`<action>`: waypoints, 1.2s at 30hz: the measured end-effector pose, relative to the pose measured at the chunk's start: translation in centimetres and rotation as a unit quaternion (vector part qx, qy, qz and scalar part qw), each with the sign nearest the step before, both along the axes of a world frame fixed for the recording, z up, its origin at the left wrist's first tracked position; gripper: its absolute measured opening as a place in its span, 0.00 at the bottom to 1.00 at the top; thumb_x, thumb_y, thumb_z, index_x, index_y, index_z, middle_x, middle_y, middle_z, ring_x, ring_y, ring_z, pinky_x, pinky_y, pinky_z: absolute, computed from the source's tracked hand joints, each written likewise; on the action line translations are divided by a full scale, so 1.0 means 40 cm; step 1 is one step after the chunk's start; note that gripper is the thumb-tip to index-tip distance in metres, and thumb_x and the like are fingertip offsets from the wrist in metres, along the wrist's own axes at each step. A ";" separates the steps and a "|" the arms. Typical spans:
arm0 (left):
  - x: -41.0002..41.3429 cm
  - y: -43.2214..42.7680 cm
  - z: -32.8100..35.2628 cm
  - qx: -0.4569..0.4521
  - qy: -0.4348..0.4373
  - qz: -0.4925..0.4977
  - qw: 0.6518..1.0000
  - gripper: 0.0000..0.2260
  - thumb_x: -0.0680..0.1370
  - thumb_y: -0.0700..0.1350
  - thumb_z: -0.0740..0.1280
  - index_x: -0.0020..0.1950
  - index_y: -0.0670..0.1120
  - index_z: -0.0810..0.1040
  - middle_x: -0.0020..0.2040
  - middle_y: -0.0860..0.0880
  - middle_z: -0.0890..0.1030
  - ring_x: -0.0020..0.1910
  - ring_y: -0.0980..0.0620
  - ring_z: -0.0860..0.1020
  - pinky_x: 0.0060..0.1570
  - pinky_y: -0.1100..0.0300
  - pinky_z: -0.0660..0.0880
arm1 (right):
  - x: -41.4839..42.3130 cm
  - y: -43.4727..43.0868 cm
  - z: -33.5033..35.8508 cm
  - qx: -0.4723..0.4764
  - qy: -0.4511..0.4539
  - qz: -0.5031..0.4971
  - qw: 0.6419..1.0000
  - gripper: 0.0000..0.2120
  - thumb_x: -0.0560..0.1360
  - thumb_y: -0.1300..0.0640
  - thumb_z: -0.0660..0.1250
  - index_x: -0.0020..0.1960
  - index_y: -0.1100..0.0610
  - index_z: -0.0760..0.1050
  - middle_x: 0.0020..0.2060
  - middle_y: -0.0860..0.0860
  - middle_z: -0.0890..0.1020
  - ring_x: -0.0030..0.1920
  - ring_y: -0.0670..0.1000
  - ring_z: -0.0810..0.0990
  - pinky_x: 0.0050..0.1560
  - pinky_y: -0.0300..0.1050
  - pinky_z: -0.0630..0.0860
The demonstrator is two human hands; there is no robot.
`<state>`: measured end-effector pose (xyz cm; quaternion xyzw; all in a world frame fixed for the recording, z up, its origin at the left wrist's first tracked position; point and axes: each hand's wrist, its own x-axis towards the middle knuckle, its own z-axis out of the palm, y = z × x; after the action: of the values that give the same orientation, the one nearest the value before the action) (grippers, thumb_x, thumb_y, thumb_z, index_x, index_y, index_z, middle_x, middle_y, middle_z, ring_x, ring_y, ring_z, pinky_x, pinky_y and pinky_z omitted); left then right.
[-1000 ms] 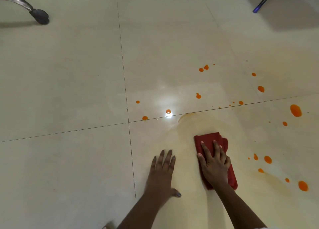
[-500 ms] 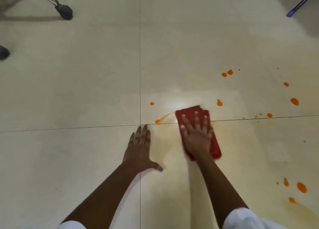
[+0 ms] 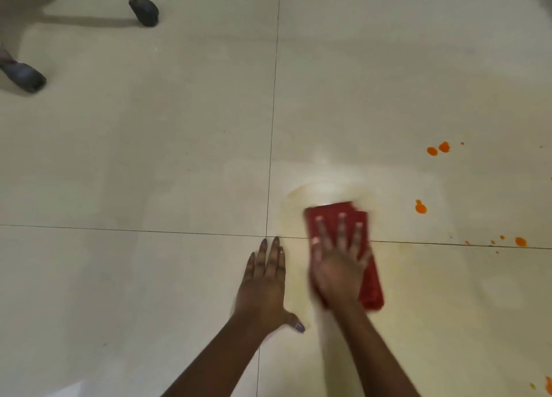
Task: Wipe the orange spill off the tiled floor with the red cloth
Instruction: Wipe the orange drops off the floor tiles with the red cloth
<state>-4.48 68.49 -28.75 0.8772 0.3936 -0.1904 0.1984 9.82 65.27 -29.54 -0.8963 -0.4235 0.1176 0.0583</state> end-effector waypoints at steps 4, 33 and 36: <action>-0.006 0.006 0.003 0.008 0.004 -0.004 1.000 0.60 0.63 0.73 0.66 0.72 0.42 0.29 0.68 0.47 0.23 0.68 0.47 0.23 0.72 0.50 0.32 | -0.014 0.186 -0.010 -0.003 0.009 0.186 0.983 0.23 0.79 0.43 0.40 0.74 0.38 0.46 0.76 0.47 0.44 0.75 0.57 0.40 0.71 0.63 0.40; 0.329 -0.079 0.046 -0.027 -0.036 -0.108 0.993 0.61 0.62 0.69 0.71 0.76 0.42 0.35 0.75 0.46 0.30 0.74 0.45 0.31 0.74 0.48 0.37 | 0.356 -0.199 -0.012 -0.034 0.015 -0.078 0.996 0.23 0.80 0.41 0.42 0.74 0.37 0.42 0.76 0.46 0.41 0.75 0.53 0.36 0.71 0.62 0.40; 0.346 -0.090 0.030 -0.022 -0.009 -0.118 0.993 0.62 0.61 0.67 0.72 0.75 0.41 0.34 0.75 0.46 0.29 0.74 0.43 0.30 0.72 0.44 0.37 | 0.365 -0.283 -0.013 -0.004 0.024 -0.236 0.971 0.24 0.80 0.42 0.44 0.74 0.37 0.43 0.77 0.47 0.44 0.75 0.53 0.39 0.72 0.62 0.43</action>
<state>9.37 64.89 -27.55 0.9145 0.2817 -0.2129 0.1973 24.44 53.93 -30.05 -0.9681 -0.1978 0.1239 0.0915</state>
